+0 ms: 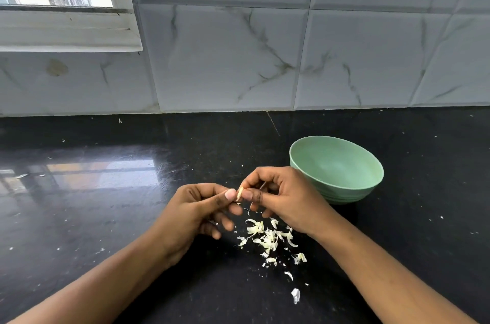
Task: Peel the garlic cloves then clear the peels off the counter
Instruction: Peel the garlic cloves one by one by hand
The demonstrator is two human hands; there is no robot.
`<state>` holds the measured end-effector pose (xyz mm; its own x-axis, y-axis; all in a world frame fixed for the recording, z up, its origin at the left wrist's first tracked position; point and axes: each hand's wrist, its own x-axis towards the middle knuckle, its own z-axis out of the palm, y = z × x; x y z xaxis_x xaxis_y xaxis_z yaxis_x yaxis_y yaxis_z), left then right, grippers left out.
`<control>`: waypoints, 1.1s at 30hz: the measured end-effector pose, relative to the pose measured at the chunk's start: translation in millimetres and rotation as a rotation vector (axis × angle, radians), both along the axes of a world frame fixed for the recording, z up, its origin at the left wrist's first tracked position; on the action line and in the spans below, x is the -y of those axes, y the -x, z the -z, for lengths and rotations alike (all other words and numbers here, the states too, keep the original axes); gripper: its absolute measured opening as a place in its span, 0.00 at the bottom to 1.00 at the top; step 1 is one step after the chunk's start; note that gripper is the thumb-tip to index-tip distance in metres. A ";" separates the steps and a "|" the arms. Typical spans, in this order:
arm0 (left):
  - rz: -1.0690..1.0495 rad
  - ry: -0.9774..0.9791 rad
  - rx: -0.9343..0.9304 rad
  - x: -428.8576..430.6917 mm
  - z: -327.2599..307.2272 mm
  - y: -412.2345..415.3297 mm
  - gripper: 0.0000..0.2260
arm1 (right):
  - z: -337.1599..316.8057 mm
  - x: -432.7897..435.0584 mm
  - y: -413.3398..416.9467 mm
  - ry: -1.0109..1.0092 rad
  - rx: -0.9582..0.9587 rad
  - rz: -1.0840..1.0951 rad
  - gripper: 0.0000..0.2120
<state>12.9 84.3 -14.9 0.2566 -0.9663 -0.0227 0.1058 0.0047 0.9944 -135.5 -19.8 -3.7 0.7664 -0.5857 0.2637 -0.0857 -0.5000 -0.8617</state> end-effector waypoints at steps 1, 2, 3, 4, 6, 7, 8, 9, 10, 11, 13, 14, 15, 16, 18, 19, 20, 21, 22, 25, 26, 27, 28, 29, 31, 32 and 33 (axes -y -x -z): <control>0.004 -0.015 -0.047 0.6 -0.4 -0.2 0.06 | -0.8 -0.7 0.3 0.022 0.005 0.007 0.05; 0.006 -0.023 -0.072 0.7 -0.6 -0.5 0.05 | -1.4 -1.4 0.5 0.053 0.010 0.016 0.05; 0.006 -0.027 -0.078 0.8 -1.0 -0.8 0.05 | -1.9 -1.8 0.8 0.097 0.013 0.024 0.04; 0.001 -0.026 -0.069 0.6 -1.4 -0.8 0.04 | -2.0 -2.1 0.8 0.154 0.012 0.034 0.03; -0.019 -0.020 -0.025 -0.2 -2.9 0.8 0.04 | -2.5 -2.1 1.3 0.288 0.001 0.050 0.02; -0.034 -0.013 0.010 -0.9 -3.5 1.5 0.04 | -2.3 -2.2 1.3 0.347 -0.006 0.057 0.01; -0.050 -0.001 0.055 -1.2 -3.7 2.0 0.05 | -2.1 -2.5 1.2 0.394 -0.011 0.065 0.01; -0.065 0.017 0.104 -1.6 -3.9 2.5 0.05 | -1.6 -3.0 1.1 0.427 -0.014 0.078 0.01; -0.081 0.043 0.149 -1.8 -3.5 2.8 0.07 | -1.2 -3.8 0.8 0.448 -0.015 0.098 0.01; -0.098 0.065 0.189 -1.8 -3.0 3.3 0.07 | -0.4 -4.6 0.2 0.461 -0.016 0.125 0.02; -0.132 0.088 0.253 -1.3 -1.2 4.2 0.05 | 1.8 -6.5 -1.6 0.459 -0.015 0.183 0.03; -0.143 0.086 0.257 -0.8 -0.1 4.6 0.04 | 3.2 -7.7 -3.0 0.450 -0.015 0.205 0.03; -0.147 0.076 0.236 -0.4 0.8 5.0 0.04 | 4.9 -9.1 -4.6 0.443 -0.018 0.223 0.03; -0.150 0.061 0.194 0.2 1.9 5.0 0.06 | 6.6 -10.5 -6.4 0.436 -0.023 0.240 0.03; -0.156 0.037 0.100 1.4 2.5 5.2 0.07 | 8.8 -12.9 -9.3 0.421 -0.029 0.264 0.03; -0.161 0.040 0.074 1.5 2.2 5.1 0.08 | 9.4 -13.6 -9.9 0.406 -0.021 0.265 0.03; -0.166 0.051 0.068 1.5 1.7 4.8 0.09 | 9.2 -14.0 -10.2 0.382 -0.007 0.257 0.02; -0.171 0.065 0.074 1.3 0.8 4.7 0.09 | 8.7 -14.5 -9.9 0.347 0.010 0.245 0.02; -0.175 0.080 0.089 0.7 0.1 4.7 0.10 | 8.0 -15.2 -9.5 0.298 0.029 0.232 0.03; -0.201 0.108 0.133 0.0 -2.2 4.4 0.10 | 4.5 -17.5 -9.2 0.088 0.091 0.183 0.04; -0.213 0.110 0.129 0.5 -2.2 4.0 0.10 | 3.2 -17.4 -9.4 0.013 0.103 0.171 0.04; -0.221 0.107 0.114 1.0 -2.0 3.5 0.09 | 2.0 -16.4 -9.3 -0.055 0.109 0.166 0.04; -0.225 0.102 0.097 1.7 -1.6 3.1 0.09 | 0.3 -14.8 -8.6 -0.115 0.113 0.161 0.05; -0.222 0.096 0.084 2.0 -1.3 2.9 0.08 | -1.3 -13.1 -7.5 -0.167 0.113 0.152 0.05; -0.208 0.085 0.077 2.1 -1.1 3.3 0.08 | -3.3 -10.6 -4.8 -0.233 0.096 0.117 0.04; -0.199 0.081 0.079 2.0 -0.9 3.6 0.08 | -3.5 -10.1 -3.7 -0.247 0.082 0.098 0.04; -0.192 0.079 0.082 2.0 -0.8 3.3 0.09 | -3.7 -10.1 -3.3 -0.254 0.071 0.082 0.03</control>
